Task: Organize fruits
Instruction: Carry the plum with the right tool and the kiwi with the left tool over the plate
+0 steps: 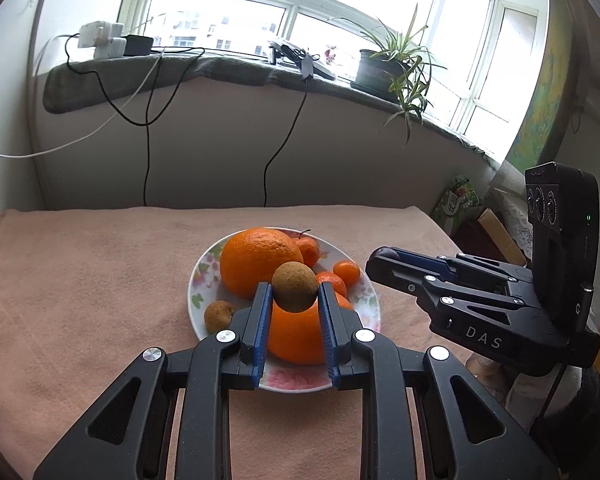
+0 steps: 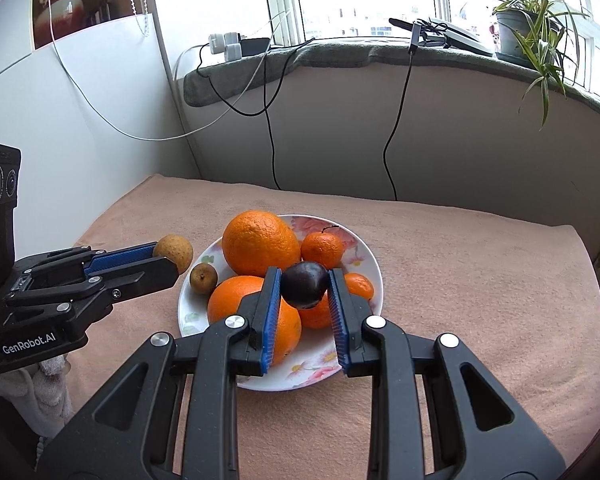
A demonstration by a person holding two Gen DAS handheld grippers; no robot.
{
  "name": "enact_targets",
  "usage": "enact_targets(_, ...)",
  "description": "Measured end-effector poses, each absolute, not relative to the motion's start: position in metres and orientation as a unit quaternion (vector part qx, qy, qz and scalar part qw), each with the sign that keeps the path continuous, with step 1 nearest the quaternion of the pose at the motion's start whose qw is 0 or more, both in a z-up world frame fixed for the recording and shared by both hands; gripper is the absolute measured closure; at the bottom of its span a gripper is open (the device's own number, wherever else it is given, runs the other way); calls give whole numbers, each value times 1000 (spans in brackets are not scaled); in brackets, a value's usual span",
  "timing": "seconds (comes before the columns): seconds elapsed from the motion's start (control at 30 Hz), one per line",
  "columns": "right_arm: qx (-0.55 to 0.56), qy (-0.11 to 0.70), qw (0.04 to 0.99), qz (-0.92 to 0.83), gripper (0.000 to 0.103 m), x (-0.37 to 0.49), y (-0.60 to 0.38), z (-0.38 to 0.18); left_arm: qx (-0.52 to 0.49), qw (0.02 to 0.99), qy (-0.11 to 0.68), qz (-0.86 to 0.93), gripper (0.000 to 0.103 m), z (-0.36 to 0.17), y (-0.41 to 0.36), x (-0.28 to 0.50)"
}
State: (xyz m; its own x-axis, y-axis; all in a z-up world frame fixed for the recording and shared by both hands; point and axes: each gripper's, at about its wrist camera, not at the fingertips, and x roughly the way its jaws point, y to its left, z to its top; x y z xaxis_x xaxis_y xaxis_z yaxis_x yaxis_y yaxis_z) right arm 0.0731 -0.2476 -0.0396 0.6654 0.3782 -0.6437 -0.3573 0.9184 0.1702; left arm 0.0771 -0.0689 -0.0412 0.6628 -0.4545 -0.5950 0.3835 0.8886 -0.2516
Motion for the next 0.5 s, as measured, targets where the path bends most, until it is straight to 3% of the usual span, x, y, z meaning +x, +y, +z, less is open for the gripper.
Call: enact_targets(0.5,29,370,905,206,78,94,-256,-55,-34,905,349,-239,81,-43,-93,91)
